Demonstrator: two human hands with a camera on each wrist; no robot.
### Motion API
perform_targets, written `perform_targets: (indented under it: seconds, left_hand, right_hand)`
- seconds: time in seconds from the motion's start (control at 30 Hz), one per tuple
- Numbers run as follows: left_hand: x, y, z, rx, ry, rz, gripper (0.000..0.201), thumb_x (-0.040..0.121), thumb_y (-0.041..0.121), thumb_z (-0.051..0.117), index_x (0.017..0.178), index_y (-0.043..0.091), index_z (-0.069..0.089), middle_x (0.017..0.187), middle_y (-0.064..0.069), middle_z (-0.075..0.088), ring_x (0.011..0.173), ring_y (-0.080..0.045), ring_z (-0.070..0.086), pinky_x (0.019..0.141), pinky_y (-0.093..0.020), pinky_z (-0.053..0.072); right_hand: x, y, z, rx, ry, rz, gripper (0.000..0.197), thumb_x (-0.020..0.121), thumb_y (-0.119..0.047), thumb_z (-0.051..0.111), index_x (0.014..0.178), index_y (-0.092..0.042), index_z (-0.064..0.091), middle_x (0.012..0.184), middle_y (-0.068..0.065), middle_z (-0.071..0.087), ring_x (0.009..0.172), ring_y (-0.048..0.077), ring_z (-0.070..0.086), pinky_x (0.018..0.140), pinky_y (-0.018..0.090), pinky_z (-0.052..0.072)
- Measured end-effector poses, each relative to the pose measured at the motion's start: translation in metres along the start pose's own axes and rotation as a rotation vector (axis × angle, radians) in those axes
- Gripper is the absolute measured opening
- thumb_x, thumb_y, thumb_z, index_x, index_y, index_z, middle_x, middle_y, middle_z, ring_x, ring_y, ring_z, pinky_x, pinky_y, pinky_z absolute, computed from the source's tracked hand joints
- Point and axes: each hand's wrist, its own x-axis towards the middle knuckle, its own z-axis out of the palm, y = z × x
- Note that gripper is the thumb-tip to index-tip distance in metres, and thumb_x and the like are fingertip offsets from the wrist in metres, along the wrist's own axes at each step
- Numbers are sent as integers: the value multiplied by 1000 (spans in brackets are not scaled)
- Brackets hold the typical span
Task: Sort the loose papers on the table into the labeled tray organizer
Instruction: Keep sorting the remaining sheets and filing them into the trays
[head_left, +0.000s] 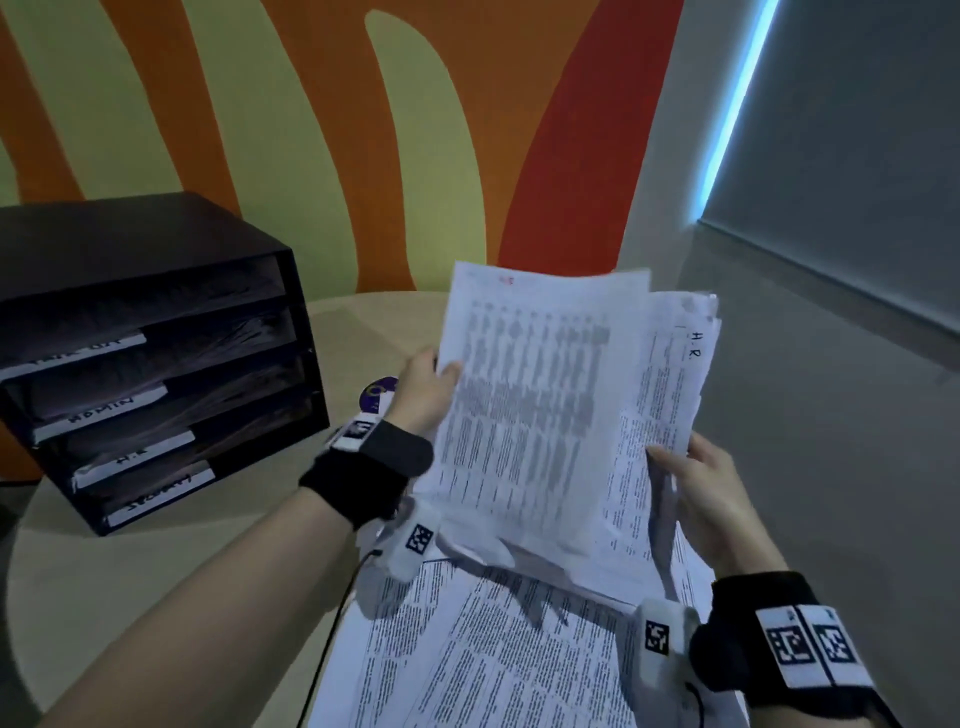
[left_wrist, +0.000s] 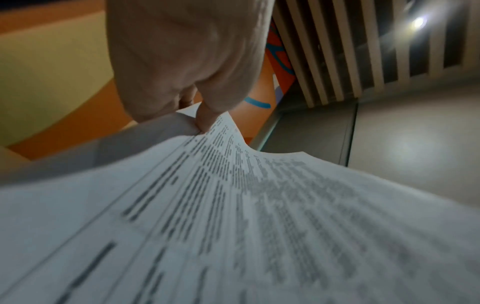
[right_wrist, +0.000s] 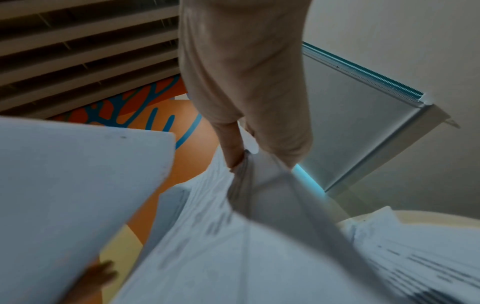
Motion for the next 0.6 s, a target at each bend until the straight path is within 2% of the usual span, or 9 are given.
perform_targets:
  seconds: [0.1, 0.13, 0.2, 0.27, 0.33, 0.4, 0.47, 0.53, 0.6]
  left_hand:
    - [-12, 0, 21, -6, -74, -81, 30, 103, 20, 42, 130, 7, 42, 119, -2, 45, 104, -14, 44, 84, -22, 34]
    - [-15, 0, 23, -28, -70, -92, 31, 103, 18, 45, 131, 8, 38, 122, -3, 45, 105, -15, 45, 83, -20, 36]
    - [-14, -6, 27, -128, -54, -104, 27, 99, 9, 51, 121, 11, 37, 114, -9, 53, 88, -15, 54, 64, -13, 46]
    - [-15, -6, 29, -189, -60, -85, 25, 96, 1, 51, 114, 14, 39, 100, -4, 57, 81, -12, 55, 54, -7, 44]
    - [-14, -5, 31, -172, -85, -40, 19, 95, -1, 51, 110, 11, 48, 94, 0, 59, 84, -14, 57, 57, -7, 46]
    - [-9, -11, 32, -139, -104, -22, 12, 94, 3, 53, 106, 5, 56, 90, -2, 59, 82, -18, 56, 62, -17, 46]
    - [-1, -23, 27, -76, -54, -43, 16, 93, 11, 60, 107, 3, 59, 85, -3, 57, 83, -22, 55, 66, -28, 44]
    - [10, -41, 14, 74, 62, -112, 38, 85, 16, 71, 116, 2, 54, 99, -8, 60, 99, -28, 59, 78, -32, 47]
    - [18, -59, -5, 267, 85, -269, 71, 79, 23, 79, 134, 1, 40, 132, -18, 49, 124, -34, 48, 98, -38, 43]
  right_hand:
    - [-7, -5, 10, -4, -64, -29, 16, 98, -14, 54, 95, -17, 70, 85, 0, 76, 75, 18, 72, 73, 38, 56]
    - [-8, -7, 13, 5, -67, -32, 17, 99, -20, 53, 97, -17, 70, 87, 1, 76, 76, 19, 72, 74, 39, 57]
    - [-6, -9, 15, 73, -51, -9, 32, 100, -37, 49, 107, -13, 69, 97, 3, 75, 83, 19, 71, 80, 41, 56]
    - [-5, -9, 16, 147, -37, 23, 43, 100, -47, 42, 122, -18, 64, 124, 1, 66, 106, 18, 66, 92, 43, 51]
    - [-3, -5, 17, 70, -54, -29, 34, 99, -32, 52, 131, -21, 57, 133, 2, 61, 113, 19, 62, 99, 45, 47]
    - [-1, 3, 14, -56, -37, -74, 31, 91, 0, 60, 118, -16, 62, 110, 7, 71, 91, 23, 68, 83, 40, 53]
    - [0, 8, 8, -119, 37, -85, 38, 81, 15, 57, 102, -14, 68, 96, 7, 73, 82, 25, 69, 74, 36, 53]
    - [1, 8, -1, -141, 99, -90, 37, 77, 18, 55, 93, -13, 69, 92, 7, 73, 81, 25, 68, 72, 34, 54]
    - [6, 12, -13, -132, 149, -78, 35, 77, 17, 53, 95, -8, 69, 92, 13, 72, 79, 28, 67, 70, 35, 51]
